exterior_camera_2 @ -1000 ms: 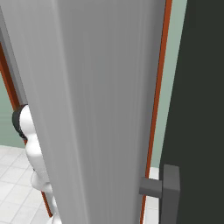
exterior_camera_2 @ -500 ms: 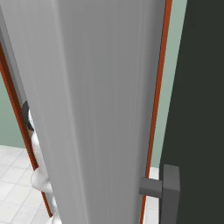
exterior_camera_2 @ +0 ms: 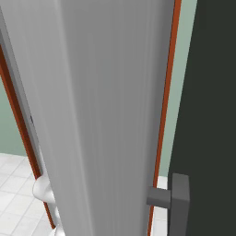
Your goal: Take the fish out of the fridge, briefly rinse it in the sink, and place it on the tray next to the sink.
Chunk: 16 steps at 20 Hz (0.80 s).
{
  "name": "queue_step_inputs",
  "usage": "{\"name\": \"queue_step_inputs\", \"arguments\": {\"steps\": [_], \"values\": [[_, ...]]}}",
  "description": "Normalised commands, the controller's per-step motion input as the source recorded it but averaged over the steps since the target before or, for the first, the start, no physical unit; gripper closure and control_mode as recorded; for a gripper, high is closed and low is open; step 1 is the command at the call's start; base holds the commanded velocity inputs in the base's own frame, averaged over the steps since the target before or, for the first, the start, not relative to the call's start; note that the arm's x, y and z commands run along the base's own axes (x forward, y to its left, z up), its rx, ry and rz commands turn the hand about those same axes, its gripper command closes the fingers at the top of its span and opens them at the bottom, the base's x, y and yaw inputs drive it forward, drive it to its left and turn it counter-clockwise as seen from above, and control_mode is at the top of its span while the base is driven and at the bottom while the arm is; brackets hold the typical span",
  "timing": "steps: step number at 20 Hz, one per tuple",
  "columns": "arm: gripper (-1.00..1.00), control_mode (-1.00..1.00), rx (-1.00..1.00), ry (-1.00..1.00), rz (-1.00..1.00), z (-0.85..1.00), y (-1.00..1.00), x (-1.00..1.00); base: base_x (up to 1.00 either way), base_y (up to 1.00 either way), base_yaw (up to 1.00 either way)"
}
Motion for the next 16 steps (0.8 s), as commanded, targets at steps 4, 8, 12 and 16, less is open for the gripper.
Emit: {"name": "queue_step_inputs", "arguments": {"steps": [4, 8, 12, 16], "values": [[-1.00, -1.00, 0.00, 0.00, 0.00, -0.24, 0.00, 0.25, 0.00, 0.00, 0.00], [1.00, -1.00, 0.00, 0.00, 0.00, -0.26, 0.00, 0.13, 0.00, 0.00, 0.00], [1.00, -1.00, 0.00, 0.00, 0.00, -0.06, 0.00, 0.01, 0.00, 0.00, 0.00], [1.00, -1.00, 0.00, 0.00, 0.00, 0.00, 0.00, 0.00, 0.00, 0.00, 0.00]]}}
